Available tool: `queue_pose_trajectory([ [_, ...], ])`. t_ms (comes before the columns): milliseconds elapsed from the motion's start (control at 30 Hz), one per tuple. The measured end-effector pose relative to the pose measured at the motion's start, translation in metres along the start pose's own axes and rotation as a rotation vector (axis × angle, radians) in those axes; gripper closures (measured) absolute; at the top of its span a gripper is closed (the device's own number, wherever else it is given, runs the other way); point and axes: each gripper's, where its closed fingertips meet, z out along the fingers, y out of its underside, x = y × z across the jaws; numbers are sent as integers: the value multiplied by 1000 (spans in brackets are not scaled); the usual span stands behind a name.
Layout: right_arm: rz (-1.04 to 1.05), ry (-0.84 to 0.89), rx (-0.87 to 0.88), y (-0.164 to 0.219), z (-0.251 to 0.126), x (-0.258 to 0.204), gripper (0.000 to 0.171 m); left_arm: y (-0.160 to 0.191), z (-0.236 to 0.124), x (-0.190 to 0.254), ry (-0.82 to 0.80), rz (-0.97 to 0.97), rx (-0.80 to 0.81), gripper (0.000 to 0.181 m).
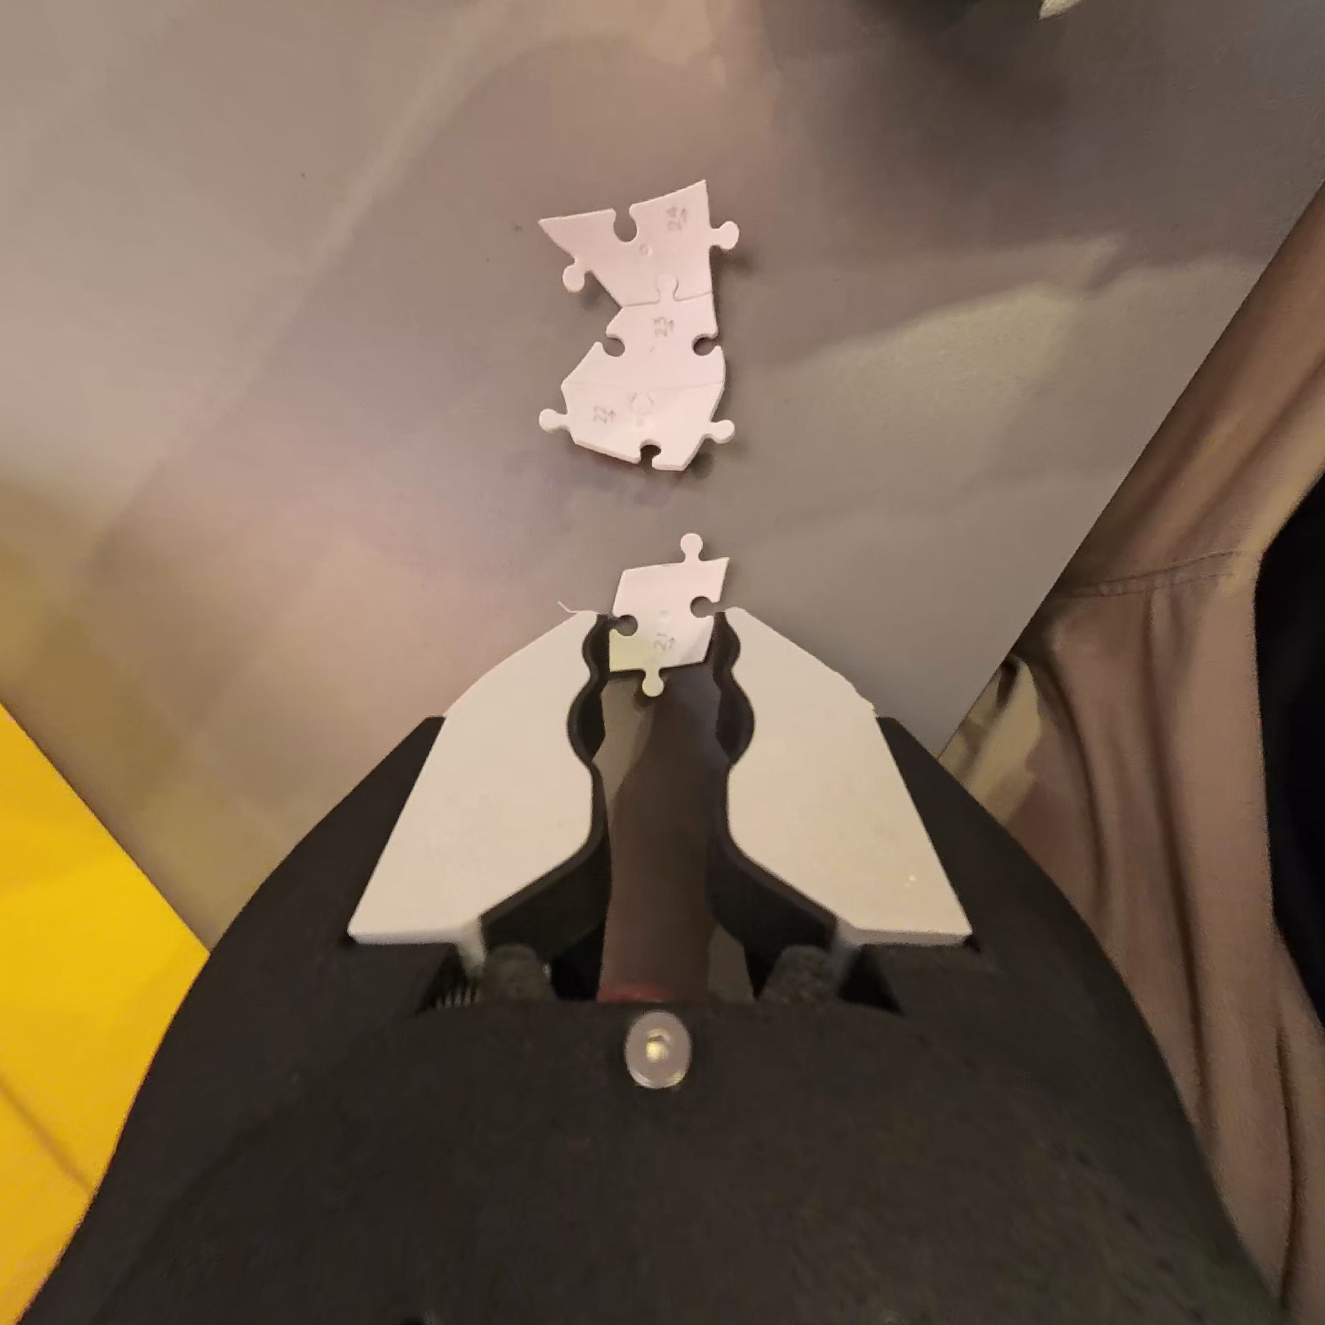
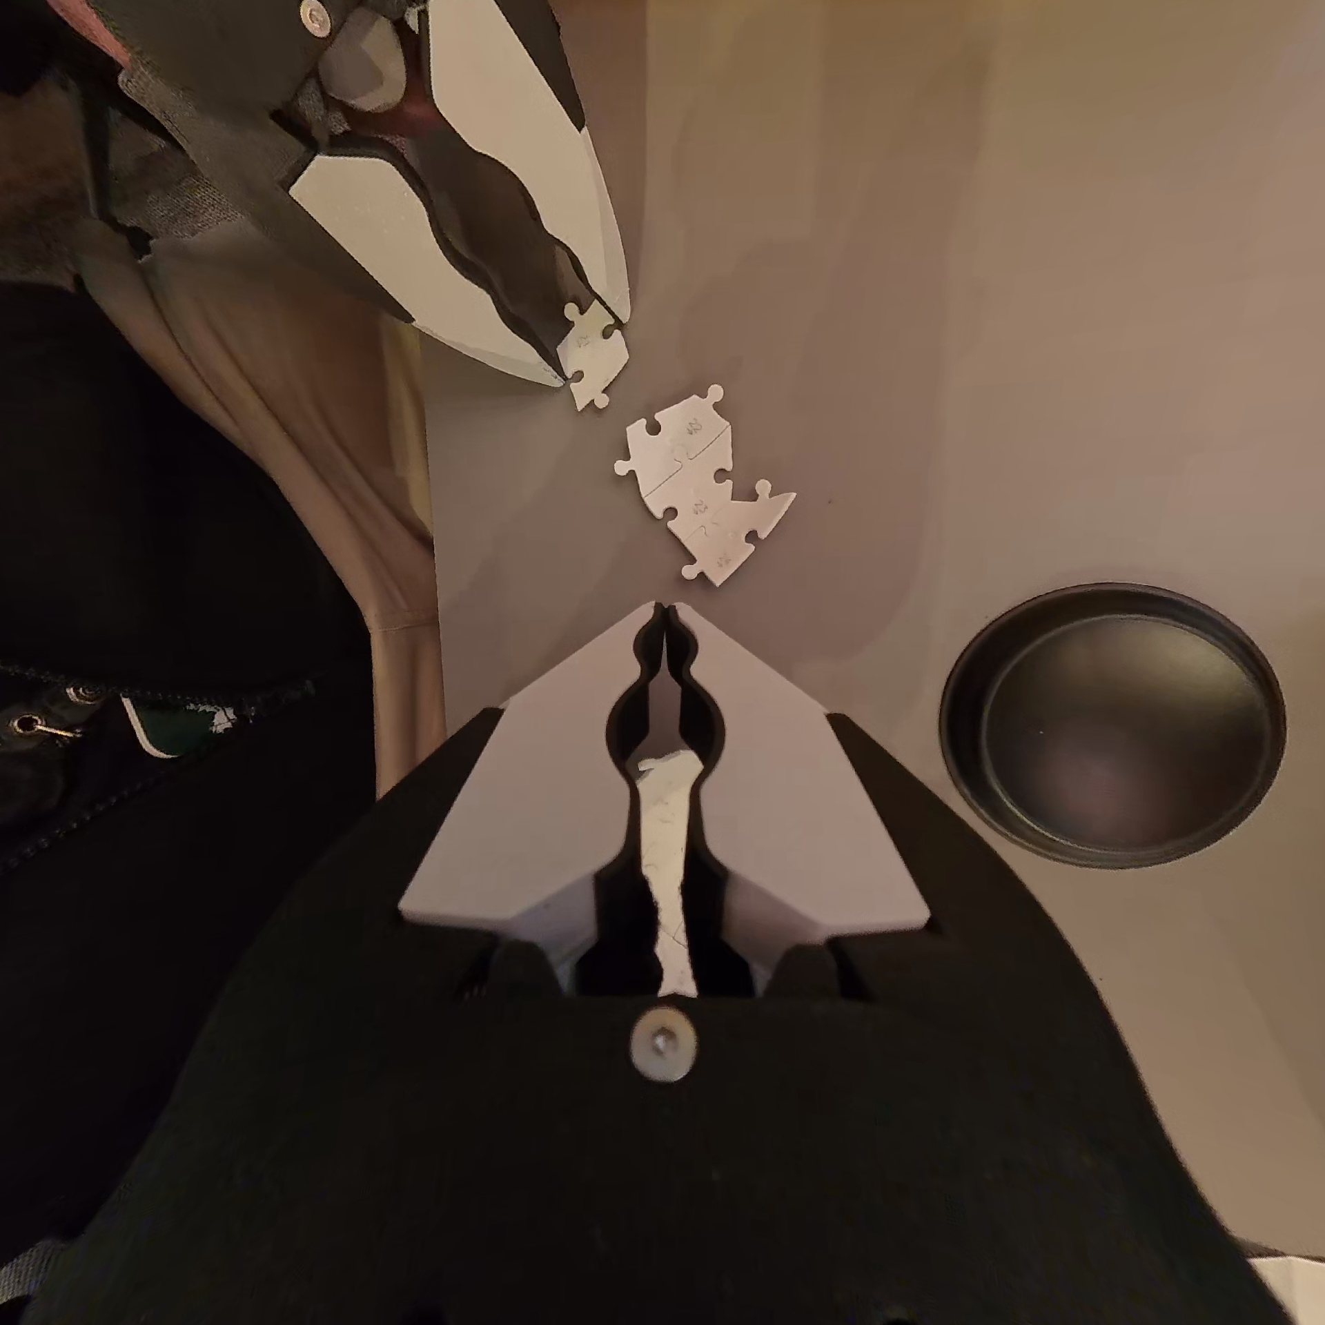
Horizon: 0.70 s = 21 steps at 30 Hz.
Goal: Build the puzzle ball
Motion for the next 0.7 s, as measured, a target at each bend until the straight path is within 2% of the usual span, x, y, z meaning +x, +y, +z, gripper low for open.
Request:
queue_pose_trajectory([
  [33,0,0,0,0,0,0,171,0,0,0,-4,-2,2,154],
  [200,-5,-3,6,-1,2,0,171,-1,0,1,-13,-15,4,154],
  [333,-17,-13,1,-5,7,-5,171,-16,-7,-1,-32,11,27,155],
  [700,-60,-15,-64,-12,38,-15,171,-27,-4,-13,-23,124,-80,155],
])
